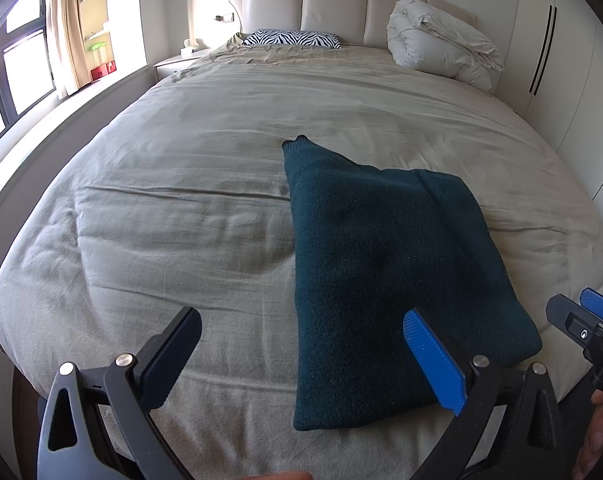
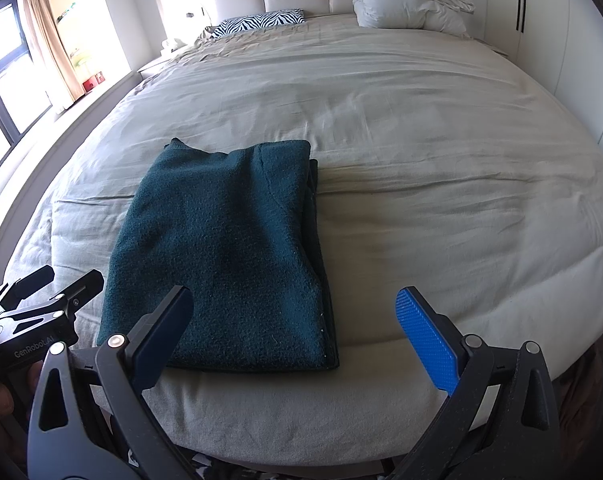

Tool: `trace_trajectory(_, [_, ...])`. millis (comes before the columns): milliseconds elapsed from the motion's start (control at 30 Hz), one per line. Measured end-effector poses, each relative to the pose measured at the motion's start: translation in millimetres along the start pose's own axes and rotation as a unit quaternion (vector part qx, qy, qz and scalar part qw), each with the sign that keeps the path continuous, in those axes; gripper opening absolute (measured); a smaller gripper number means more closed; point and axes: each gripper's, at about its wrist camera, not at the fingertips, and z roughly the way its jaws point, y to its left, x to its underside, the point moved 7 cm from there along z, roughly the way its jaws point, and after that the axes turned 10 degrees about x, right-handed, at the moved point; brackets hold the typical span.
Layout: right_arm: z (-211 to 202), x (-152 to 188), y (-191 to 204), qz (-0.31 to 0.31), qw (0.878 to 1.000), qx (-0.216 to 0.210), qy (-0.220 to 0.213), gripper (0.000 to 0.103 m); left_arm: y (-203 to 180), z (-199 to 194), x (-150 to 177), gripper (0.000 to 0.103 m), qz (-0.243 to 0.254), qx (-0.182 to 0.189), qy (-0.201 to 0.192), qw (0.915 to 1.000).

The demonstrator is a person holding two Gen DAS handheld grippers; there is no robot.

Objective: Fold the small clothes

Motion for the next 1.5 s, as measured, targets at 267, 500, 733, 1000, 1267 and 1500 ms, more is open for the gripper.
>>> trace_trajectory(267, [0.1,1.0,-0.9,0.000,1.000,0.000,0.000,0.103,0.3,-0.2,-1.2,0.103,0.000,0.000,0.000,1.0000])
trace_trajectory(500, [0.3,-0.2,-1.5,0.000,1.000,-0.001,0.001,0.103,0.5,0.1,0.4,0.103,0.000,0.000,0.000,1.0000])
trace_trajectory(733, [0.3,0.0,-1.8,-0.001,1.000,-0.001,0.001,0.103,0.7,0.1,-0.1,0.103,0.001,0.000,0.000,1.0000])
trace_trajectory(1000, [1.1,4.0,-2.8,0.000,1.000,-0.002,0.003,0.103,0.2,0.4,2.3,0.103,0.001,0.001,0.002,1.0000])
trace_trajectory(1267, [1.6,3.9,-3.8,-0.001,1.000,-0.003,0.004,0.103,0.5,0.5,1.4,0.103,0.001,0.001,0.002,1.0000])
trace_trajectory(1500, [3.1,3.8,-3.9,-0.001,1.000,-0.004,0.007,0.103,-0.1,0.2,2.9,0.103,0.001,0.001,0.003,1.0000])
